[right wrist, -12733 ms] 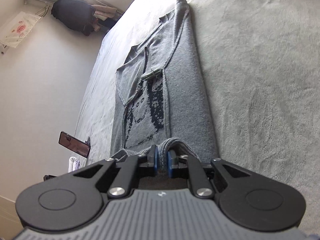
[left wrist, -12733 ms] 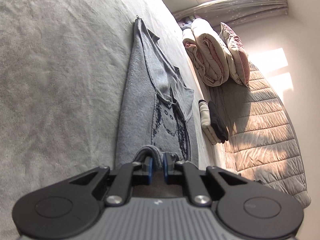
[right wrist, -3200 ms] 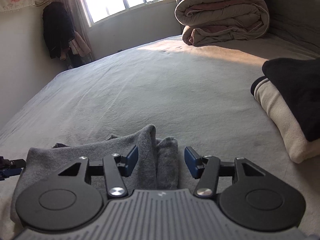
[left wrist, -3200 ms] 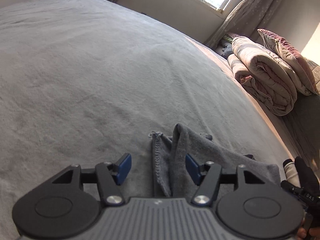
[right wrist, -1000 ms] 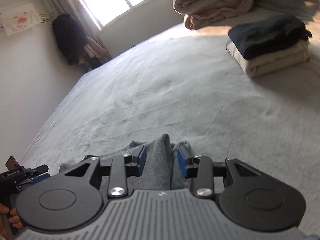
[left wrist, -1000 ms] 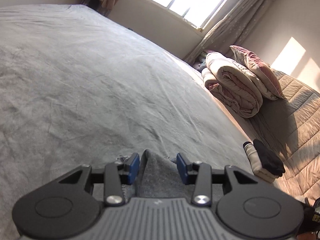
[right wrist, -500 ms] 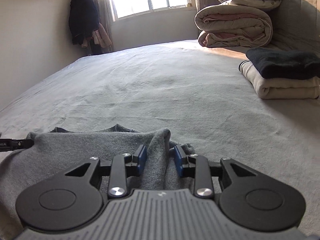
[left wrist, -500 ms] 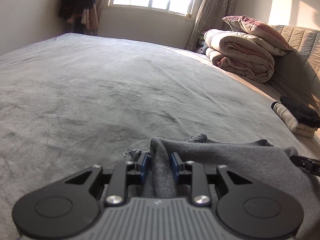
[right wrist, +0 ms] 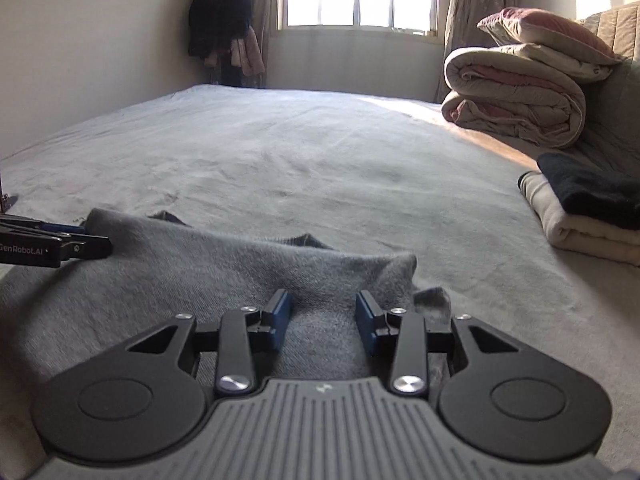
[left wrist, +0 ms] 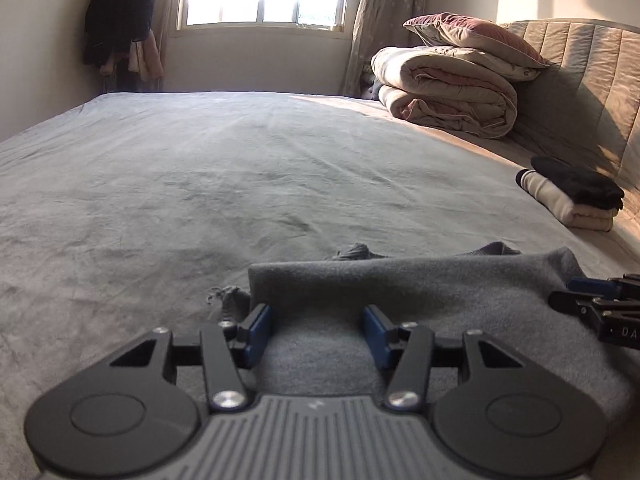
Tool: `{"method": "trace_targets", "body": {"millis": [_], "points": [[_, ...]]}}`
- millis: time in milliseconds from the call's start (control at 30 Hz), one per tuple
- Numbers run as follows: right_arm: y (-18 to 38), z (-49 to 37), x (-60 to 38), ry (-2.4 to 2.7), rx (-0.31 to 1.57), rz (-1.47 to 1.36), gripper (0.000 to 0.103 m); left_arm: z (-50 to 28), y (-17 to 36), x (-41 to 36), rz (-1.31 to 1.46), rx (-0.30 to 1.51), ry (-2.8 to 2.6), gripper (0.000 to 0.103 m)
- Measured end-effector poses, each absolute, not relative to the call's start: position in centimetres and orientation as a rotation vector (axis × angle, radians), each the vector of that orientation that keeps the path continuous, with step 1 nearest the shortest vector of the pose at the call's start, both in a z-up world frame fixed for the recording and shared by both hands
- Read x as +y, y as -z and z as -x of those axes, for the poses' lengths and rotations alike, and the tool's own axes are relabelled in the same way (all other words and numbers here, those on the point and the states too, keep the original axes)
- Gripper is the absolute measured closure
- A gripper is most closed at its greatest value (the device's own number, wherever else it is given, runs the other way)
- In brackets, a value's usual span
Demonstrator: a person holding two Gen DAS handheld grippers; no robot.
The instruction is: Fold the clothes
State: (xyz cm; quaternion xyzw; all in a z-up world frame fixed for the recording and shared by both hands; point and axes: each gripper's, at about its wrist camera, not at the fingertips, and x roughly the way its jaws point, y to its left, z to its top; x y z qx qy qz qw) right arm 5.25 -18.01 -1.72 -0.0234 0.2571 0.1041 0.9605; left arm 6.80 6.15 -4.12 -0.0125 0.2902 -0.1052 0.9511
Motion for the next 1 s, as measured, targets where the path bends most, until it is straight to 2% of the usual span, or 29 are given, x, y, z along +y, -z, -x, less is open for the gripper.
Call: {"method": "trace_targets", "body": {"millis": [133,400,567,600,633,700,900,967,1000], "points": [[0.9,-4.7,-18.5,-0.193,0.504,0.025,0.056,-6.6,3.4,7.7,0.105,0.633,0.175,0.047],[-1.3,-2.3,-16.3,-0.285,0.453,0.009,0.056,-5.8,3.0,13.8,0.451,0.799,0.174,0.043],[-1.3,-1.7,-14.8,-0.367,0.497,-0.016,0.056,-5.4,4.0,15.6,0.612,0.89,0.235,0.043],[-1.3,-1.6,-14.5,-0.383,0.506,-0.021,0.059,-5.4,4.2,15.6,0.627,0.903,0.246,0.043],[-1.3,-1.5,-14.2,-0.399,0.515,-0.026,0.067,-5.3,4.5,15.7,0.642,0.915,0.258,0.043],[-1.3,-1.3,-13.6,-0.432,0.534,-0.036,0.073,-5.3,4.7,15.6,0.662,0.939,0.281,0.043],[-0.7,-1.2,-12.4,-0.473,0.592,-0.057,0.081,-5.4,5.3,14.1,0.693,0.972,0.326,0.045],[-0.2,-1.4,-12.3,-0.469,0.629,-0.073,0.082,-5.5,5.5,13.6,0.702,0.99,0.348,0.057],[0.1,-1.5,-12.3,-0.469,0.649,-0.082,0.084,-5.6,5.6,13.4,0.705,1.004,0.361,0.078]]}}
